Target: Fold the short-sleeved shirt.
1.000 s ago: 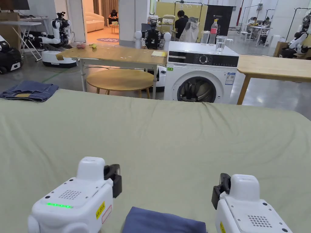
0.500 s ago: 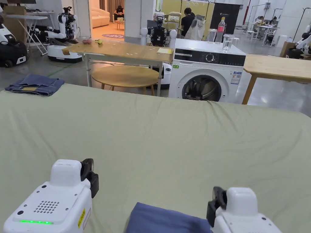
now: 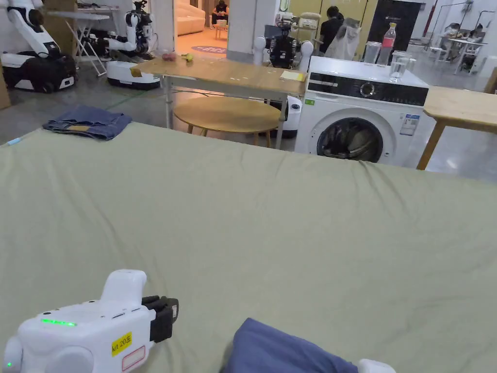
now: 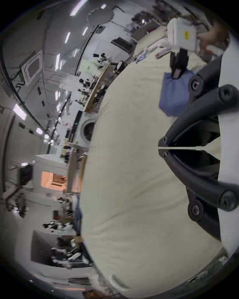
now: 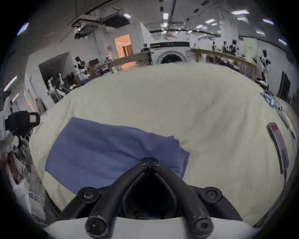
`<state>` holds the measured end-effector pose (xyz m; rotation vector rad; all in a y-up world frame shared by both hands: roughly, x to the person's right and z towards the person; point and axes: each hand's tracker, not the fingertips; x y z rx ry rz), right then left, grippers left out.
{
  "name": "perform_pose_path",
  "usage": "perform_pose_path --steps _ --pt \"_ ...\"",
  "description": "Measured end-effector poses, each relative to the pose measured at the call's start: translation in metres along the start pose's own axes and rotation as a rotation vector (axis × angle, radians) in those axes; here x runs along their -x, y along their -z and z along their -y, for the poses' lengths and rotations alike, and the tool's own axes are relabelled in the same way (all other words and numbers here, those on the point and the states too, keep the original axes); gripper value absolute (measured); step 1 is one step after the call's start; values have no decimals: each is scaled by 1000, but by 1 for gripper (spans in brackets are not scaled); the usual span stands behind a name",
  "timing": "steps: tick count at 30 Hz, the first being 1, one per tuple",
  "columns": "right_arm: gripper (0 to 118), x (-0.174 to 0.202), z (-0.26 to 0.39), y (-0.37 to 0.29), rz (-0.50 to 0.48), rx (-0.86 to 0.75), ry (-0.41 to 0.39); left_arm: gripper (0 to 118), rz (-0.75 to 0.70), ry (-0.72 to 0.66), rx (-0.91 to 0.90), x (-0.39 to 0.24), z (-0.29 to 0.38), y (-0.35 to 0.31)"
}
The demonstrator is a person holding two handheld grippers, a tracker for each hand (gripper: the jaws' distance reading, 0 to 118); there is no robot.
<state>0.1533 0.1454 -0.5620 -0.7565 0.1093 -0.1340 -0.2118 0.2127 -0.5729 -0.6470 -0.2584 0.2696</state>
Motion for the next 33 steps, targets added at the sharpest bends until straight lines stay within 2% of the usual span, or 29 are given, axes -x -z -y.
perform_pose_path --steps 2,5,6,8,9,12,17,19,23,26,29,30,31,32,33 --pt "0 0 2 -2 -5 -4 -23 2 76 -20 101 9 -4 6" --pt "0 0 3 -2 -10 -10 -37 44 219 -135 287 24 -7 23" --pt "0 -1 4 -2 -9 -10 -41 56 257 -161 299 29 -7 29" --pt "0 0 4 -2 -8 -9 -45 70 343 -222 338 33 -7 36" --pt "0 0 4 -2 -7 -9 -47 72 412 -266 386 38 -7 44" --pt "0 -1 4 -2 -9 -11 -47 74 514 -339 461 45 -3 66" --pt "0 -2 5 -2 -16 -13 -40 74 540 -343 517 43 4 97" --pt "0 -3 5 -3 -18 -13 -38 74 587 -319 576 36 6 110" --pt "0 -2 5 -3 -15 -15 -44 74 688 -366 640 20 16 133" --pt "0 -2 6 -3 -14 -17 -42 74 713 -382 639 12 25 146" --pt "0 -2 6 -3 -14 -20 -41 74 769 -460 601 13 33 156" --pt "0 -2 6 -3 -14 -20 -41 71 772 -498 600 14 37 159" --pt "0 -2 6 -3 -14 -21 -42 61 771 -519 591 15 38 159" --pt "0 -2 6 -3 -14 -22 -43 40 722 -509 581 15 38 158" --pt "0 -2 6 -3 -16 -24 -43 33 662 -470 565 17 40 158"
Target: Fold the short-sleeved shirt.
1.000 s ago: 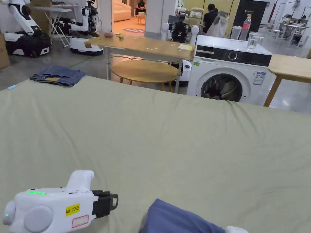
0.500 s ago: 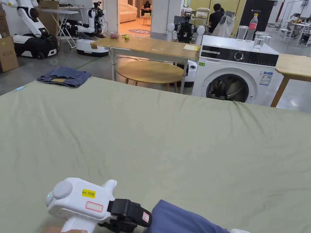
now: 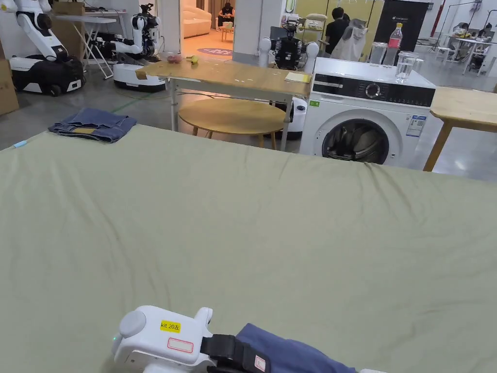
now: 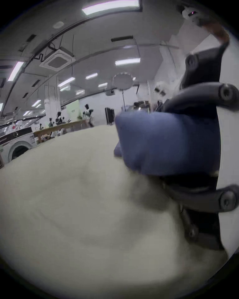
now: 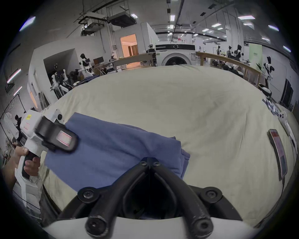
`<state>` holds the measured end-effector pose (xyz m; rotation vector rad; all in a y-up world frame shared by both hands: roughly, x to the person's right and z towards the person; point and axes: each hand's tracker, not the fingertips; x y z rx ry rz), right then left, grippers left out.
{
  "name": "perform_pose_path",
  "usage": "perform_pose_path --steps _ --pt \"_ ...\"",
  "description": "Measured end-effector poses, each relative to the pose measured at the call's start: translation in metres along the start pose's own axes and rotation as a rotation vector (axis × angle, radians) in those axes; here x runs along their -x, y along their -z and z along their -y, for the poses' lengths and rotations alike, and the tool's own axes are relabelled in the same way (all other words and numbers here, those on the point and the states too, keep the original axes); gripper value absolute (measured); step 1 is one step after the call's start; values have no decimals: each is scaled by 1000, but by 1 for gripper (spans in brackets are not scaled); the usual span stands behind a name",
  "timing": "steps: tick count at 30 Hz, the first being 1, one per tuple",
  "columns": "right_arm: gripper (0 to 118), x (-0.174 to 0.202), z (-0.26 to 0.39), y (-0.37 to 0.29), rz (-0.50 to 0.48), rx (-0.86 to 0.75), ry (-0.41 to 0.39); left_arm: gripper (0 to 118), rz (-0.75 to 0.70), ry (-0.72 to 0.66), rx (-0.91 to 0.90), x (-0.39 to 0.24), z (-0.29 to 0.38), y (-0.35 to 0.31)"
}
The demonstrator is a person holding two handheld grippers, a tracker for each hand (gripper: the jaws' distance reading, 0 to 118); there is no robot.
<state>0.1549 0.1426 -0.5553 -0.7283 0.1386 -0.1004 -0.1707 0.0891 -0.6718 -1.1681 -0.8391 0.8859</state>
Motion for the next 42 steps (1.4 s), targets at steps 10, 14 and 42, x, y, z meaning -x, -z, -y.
perform_pose_path --steps 10,14,42 --pt "0 17 -9 -9 48 -20 -110 26 20 13 -36 -16 12 -11" --pt "0 21 -24 -18 38 -76 -117 26 2 26 -49 -34 13 -30" --pt "0 97 -64 8 -85 -149 -196 26 -751 -132 -280 -21 -30 -465"
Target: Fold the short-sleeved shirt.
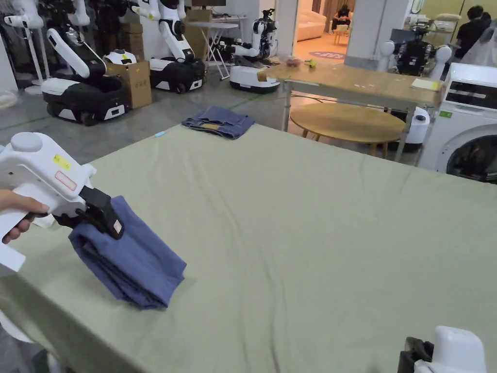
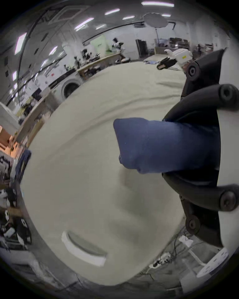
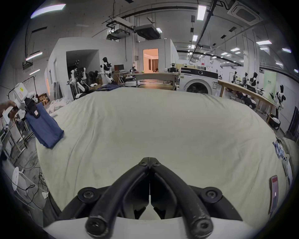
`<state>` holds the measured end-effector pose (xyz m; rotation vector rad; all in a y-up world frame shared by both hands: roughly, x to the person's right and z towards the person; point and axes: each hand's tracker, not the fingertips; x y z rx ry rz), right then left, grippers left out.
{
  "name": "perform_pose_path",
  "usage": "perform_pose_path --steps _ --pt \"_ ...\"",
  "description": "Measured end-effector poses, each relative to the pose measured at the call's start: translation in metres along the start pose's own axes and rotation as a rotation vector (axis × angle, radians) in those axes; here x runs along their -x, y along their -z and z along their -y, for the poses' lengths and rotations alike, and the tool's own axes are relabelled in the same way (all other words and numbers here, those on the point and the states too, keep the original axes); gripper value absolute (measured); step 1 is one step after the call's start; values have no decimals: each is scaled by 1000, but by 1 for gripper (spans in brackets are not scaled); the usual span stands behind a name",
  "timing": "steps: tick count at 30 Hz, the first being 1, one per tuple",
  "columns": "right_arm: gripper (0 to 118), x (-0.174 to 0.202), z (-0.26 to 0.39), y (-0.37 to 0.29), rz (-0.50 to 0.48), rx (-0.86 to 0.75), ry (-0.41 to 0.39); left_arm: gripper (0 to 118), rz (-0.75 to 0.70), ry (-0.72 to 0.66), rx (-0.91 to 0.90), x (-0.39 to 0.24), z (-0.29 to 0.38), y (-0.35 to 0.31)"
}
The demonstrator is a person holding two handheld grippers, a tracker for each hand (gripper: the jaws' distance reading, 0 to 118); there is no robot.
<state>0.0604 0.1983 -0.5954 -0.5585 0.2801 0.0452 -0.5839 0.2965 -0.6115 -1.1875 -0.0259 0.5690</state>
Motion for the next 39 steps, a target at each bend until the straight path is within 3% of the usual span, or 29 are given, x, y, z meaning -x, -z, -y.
perform_pose_path --steps 6,11,14,18,23,32,39 --pt "0 2 4 2 9 23 -18 27 -139 -48 32 20 -4 23" --pt "0 2 5 1 19 27 -20 48 -298 10 37 25 -2 35" --pt "0 1 4 0 19 28 -26 56 -313 9 43 29 3 26" --pt "0 -3 1 -6 25 13 -25 56 -368 14 -54 41 -5 -1" --pt "0 -11 -1 -11 42 -10 -15 56 -273 39 -201 21 9 -12" --pt "0 -47 -8 -23 120 -49 42 55 -32 209 -408 -94 89 62" --pt "0 -76 -26 -30 184 -98 96 48 -30 473 -594 -218 144 118"
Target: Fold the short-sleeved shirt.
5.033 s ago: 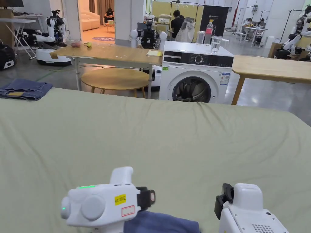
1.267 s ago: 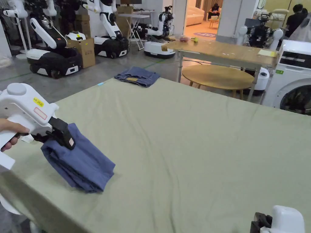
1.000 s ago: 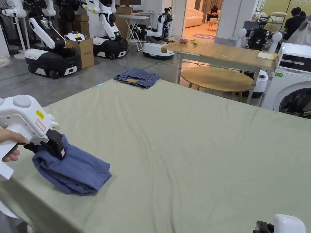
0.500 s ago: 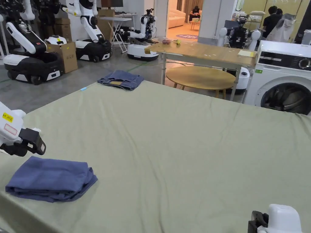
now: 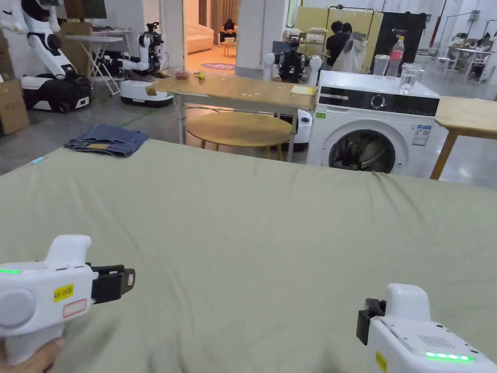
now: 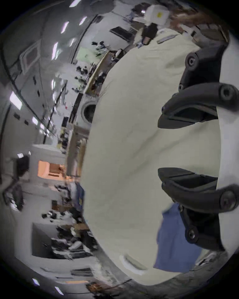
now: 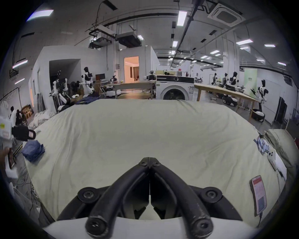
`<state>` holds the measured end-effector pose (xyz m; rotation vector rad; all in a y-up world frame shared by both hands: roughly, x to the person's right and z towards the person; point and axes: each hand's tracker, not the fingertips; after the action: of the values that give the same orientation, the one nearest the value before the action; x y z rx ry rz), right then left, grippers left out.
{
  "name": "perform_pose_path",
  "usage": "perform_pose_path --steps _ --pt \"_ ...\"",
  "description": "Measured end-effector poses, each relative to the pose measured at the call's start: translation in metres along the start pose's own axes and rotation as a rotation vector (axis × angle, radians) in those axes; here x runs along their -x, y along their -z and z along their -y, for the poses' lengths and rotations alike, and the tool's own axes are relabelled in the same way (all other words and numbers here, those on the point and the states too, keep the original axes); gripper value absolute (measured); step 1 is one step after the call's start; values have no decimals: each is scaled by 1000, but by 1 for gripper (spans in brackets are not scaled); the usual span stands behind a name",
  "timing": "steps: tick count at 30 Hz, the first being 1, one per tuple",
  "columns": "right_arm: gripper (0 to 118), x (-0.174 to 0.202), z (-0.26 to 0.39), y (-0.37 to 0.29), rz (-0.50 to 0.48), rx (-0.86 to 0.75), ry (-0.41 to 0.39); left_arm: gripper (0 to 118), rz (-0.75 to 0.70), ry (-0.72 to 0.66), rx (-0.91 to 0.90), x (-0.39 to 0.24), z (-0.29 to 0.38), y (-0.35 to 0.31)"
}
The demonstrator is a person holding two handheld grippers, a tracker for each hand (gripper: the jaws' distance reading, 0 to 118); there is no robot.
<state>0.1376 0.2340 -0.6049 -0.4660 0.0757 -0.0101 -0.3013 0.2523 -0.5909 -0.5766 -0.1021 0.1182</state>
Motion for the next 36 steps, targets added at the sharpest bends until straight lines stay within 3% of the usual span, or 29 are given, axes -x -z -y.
perform_pose_path --steps 7,11,14,21,29,36 --pt "0 -12 -18 -4 41 -74 24 30 -16 112 -167 -86 -1 29" --pt "0 -16 -24 -6 57 -123 24 10 -51 79 -225 -112 -8 34" --pt "0 -17 -25 -7 70 -150 36 3 -76 76 -274 -123 -12 35" --pt "0 -12 -20 -10 78 -210 53 2 -86 91 -331 -140 -7 32" --pt "0 -12 -20 -13 57 -254 24 2 -33 13 -402 -135 -6 24" --pt "0 -13 -17 -15 82 -284 19 2 -67 100 -393 -143 -5 26"
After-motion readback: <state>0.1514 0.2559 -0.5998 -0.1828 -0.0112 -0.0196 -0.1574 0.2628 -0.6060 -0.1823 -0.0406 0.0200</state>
